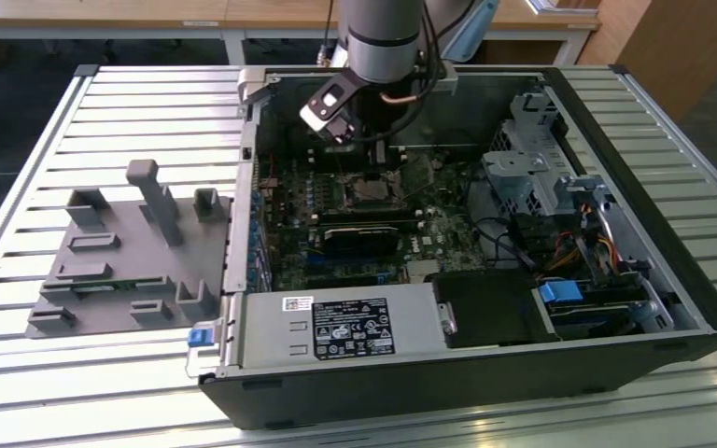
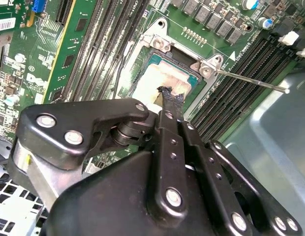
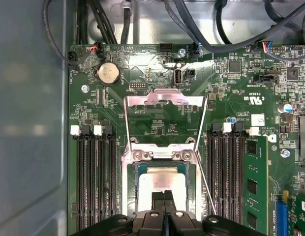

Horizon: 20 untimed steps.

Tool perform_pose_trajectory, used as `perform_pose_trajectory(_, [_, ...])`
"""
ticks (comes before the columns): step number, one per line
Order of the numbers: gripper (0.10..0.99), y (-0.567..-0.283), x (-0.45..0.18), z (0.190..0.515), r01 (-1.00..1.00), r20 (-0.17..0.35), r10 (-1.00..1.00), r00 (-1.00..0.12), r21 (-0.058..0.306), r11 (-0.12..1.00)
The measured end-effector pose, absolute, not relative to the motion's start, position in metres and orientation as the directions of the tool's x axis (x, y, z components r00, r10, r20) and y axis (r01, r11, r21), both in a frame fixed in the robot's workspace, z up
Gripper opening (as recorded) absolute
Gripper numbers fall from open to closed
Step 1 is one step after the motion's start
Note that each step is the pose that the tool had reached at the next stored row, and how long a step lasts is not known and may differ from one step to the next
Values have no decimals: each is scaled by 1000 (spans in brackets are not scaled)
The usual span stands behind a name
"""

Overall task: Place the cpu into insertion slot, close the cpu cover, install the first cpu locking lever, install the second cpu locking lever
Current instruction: 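Close the cpu cover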

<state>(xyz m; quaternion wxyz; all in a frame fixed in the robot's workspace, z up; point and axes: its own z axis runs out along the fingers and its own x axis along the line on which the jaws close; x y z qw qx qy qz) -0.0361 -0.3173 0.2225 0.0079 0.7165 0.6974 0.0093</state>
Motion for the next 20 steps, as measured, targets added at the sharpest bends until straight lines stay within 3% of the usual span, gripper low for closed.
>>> perform_pose_trajectory(20, [122,-319,-36,273,999,1,1000,27,21,-27])
